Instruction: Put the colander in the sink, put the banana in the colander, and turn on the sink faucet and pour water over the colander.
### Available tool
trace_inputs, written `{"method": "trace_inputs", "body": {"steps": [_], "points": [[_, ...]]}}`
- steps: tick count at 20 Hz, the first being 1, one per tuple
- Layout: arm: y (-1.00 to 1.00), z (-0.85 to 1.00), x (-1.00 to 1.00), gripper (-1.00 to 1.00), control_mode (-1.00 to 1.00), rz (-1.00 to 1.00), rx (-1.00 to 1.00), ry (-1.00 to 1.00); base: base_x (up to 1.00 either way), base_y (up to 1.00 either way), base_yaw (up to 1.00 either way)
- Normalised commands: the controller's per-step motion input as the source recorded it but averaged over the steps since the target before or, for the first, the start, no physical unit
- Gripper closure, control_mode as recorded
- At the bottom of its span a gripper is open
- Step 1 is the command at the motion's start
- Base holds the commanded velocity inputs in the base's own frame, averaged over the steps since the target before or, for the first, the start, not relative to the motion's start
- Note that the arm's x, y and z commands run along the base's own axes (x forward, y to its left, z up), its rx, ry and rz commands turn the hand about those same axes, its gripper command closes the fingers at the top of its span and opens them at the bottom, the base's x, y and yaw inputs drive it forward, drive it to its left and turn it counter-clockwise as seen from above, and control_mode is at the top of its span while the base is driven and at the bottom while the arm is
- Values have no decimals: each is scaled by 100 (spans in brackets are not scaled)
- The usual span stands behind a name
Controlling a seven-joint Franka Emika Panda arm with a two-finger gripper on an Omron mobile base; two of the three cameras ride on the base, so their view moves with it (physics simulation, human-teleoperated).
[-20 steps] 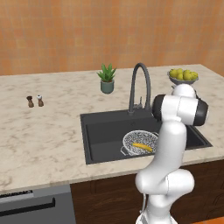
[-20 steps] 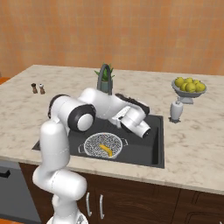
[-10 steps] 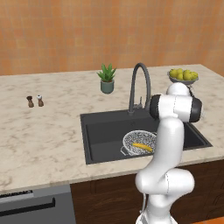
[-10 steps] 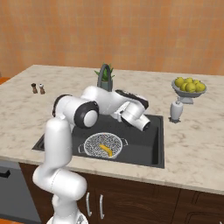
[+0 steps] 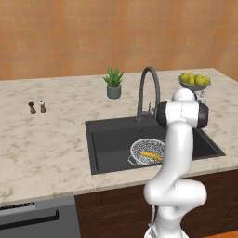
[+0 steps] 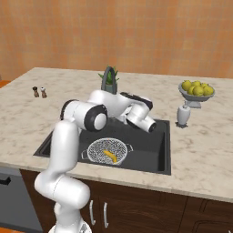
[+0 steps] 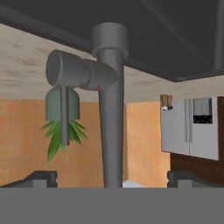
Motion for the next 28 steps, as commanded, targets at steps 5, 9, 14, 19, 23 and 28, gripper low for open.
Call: {"method": "trace_inputs", "body": {"steps": [5,9,14,19,23,28], "points": [[0,-17,34,-100,-100,0,0,5,0,0,0],[0,-6,33,-100,-100,0,0,1,0,0,0],[0,-18,30,-100,-100,0,-1,3,0,0,0],[0,-23,26,-100,-100,0,-4,3,0,0,0],[0,-17,27,-100,-100,0,-3,3,0,0,0],[0,-1,30,-100,-100,0,0,1,0,0,0]]}}
